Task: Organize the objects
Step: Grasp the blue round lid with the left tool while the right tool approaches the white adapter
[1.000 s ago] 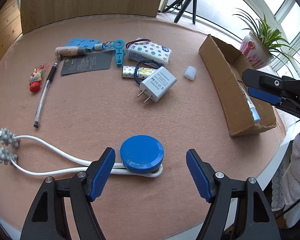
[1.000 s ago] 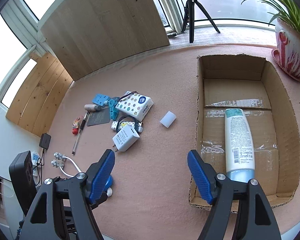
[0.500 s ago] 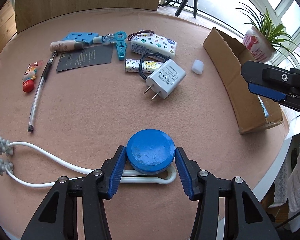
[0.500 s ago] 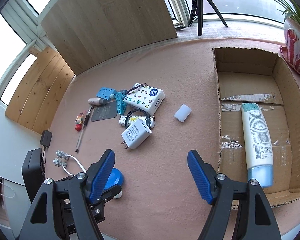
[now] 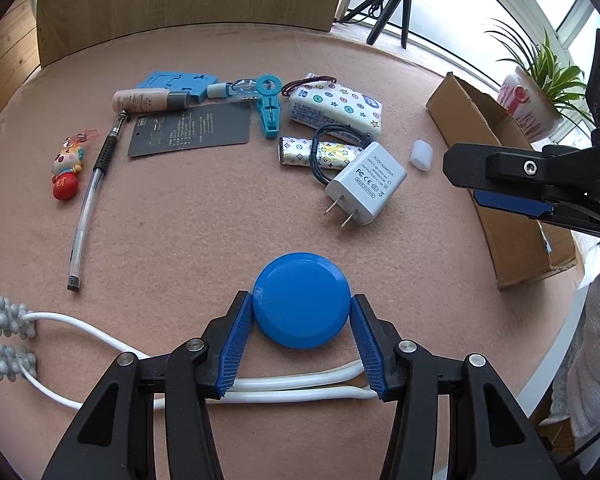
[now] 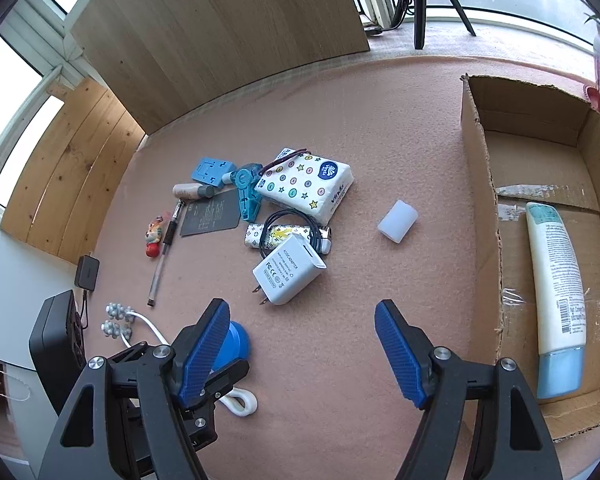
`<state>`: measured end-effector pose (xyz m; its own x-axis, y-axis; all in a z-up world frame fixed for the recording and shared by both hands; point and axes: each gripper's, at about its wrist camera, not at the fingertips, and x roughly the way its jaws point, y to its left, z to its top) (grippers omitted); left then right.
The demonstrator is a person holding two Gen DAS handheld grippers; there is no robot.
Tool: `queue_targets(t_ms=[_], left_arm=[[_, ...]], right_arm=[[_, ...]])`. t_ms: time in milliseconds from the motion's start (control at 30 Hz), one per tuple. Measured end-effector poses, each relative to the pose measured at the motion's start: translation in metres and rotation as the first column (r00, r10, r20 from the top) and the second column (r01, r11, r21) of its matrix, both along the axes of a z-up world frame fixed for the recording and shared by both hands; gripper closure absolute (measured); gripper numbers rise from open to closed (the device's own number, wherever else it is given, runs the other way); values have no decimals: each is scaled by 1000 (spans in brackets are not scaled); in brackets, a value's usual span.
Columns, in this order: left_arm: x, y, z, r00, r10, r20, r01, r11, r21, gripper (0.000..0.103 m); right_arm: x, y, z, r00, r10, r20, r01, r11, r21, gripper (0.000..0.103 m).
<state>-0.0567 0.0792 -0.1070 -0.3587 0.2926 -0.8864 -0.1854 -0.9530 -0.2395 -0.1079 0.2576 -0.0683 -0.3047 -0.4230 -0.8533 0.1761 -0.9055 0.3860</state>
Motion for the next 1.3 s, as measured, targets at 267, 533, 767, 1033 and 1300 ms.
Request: queue_targets(t_ms=[267,533,767,1033,1300], left_arm=[[-7,-6,-1,1000,24,-5,-24,1000,7,49],[-10,-6,-3,999,31,4,-32,999,20,49],[-8,-5,-3,1000,30,7,-30,999,16,41],[-4,-9,-3,999,37,7,-38,999,10,41],[-11,-12,-6,999,39,8,-39,999,11,40]], right_arm=[[-25,-16,-19,996,-44,82,45,999,-13,31],[-39,-35,-41,986,-60,154,56,998,27,31],[-42,-43,-48,985,-59,160,48,996,73,31],[-38,-38,-49,986,-24,165,10,996,86,50],[-17,-28,-43,988,77,134,-98,984,152,56]])
